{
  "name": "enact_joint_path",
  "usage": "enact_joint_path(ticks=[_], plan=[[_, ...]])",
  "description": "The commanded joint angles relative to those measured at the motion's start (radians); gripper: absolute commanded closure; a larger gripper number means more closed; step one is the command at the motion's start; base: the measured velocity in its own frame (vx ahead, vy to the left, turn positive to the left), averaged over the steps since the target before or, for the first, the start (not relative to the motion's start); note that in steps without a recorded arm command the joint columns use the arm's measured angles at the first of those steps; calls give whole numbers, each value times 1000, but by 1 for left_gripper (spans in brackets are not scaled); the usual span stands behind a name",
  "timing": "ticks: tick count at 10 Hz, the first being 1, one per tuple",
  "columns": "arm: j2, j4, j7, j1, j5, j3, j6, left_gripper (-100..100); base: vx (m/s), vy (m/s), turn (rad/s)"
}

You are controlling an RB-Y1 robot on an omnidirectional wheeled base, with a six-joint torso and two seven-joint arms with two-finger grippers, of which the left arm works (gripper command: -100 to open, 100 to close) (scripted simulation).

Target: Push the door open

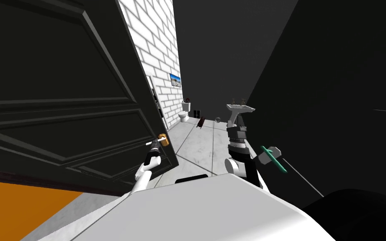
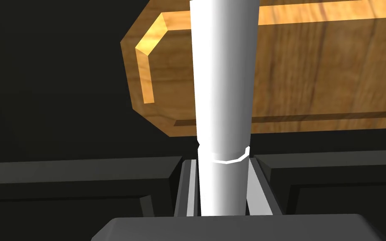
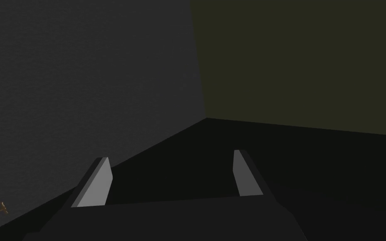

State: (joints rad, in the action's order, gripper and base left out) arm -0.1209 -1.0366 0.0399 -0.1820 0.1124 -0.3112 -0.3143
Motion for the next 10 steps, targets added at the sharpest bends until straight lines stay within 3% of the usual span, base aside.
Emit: enact_joint_path(ticks=[1,6,9,10], plan=[[-5,-10,5,1,4,-21,-2,100,215,-67,94],[-15,-2,18,2,15,-84,-6,100,204,-67,75],[-15,9,21,2,16,-96,-12,100,146,-45,52],[-19,8,26,3,21,-118,-12,100,144,-18,50]])
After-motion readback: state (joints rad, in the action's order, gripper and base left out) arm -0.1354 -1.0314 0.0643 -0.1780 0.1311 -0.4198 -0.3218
